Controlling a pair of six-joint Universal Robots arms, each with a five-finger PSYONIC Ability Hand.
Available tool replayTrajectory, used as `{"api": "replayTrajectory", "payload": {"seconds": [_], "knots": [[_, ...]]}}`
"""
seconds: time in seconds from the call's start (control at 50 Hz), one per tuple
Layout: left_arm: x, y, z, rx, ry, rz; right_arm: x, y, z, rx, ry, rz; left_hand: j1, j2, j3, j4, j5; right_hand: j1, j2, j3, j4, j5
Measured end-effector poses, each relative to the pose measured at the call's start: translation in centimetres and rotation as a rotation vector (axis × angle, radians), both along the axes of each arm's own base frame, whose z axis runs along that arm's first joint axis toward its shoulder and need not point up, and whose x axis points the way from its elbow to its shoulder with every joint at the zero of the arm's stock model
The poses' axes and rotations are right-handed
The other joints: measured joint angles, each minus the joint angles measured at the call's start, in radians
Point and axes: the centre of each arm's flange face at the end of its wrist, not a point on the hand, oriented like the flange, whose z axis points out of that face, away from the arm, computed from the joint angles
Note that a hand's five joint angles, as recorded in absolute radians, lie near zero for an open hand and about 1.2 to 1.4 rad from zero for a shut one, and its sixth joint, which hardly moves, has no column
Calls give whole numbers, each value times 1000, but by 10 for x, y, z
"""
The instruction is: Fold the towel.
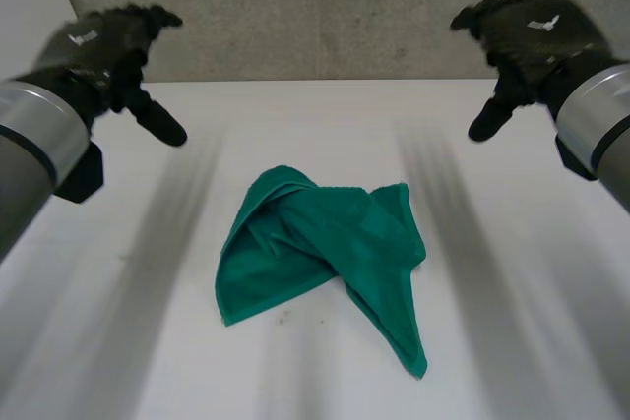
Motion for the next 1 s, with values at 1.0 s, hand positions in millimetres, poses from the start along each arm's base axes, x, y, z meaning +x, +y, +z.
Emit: {"api": "replayTrajectory", "payload": {"seconds": [1.0], "knots": [[-62,-85,-94,-43,-18,-37,78,-86,-87,53,-118,106,927,987,974,987,920,795,951,961,954,918]]}}
